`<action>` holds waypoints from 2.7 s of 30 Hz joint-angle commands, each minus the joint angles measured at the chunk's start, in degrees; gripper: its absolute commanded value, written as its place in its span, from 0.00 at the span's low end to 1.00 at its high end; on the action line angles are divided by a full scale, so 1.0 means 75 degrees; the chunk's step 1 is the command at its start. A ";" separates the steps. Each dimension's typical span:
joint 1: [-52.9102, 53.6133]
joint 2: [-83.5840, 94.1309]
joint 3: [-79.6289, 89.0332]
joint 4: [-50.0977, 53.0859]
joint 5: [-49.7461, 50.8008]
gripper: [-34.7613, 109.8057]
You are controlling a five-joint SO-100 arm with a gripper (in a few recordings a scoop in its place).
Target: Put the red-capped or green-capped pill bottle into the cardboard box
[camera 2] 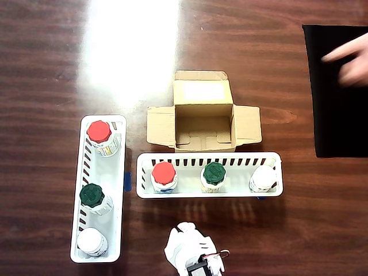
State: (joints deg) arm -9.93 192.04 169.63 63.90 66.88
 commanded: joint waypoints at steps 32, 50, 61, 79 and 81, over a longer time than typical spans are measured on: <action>-0.2766 -0.3621 -0.4301 -0.4406 0.2695 0.44; -0.3176 -1.0430 -0.6867 -0.9621 0.3199 0.69; -0.2812 -1.1859 -0.6926 -1.0840 0.3492 0.69; -0.2309 -1.4555 -0.8566 -1.2152 0.3457 0.69; -0.2320 -1.4566 -0.8590 -1.2152 0.3398 0.69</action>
State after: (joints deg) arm -27.33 80.86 109.34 -24.61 92.20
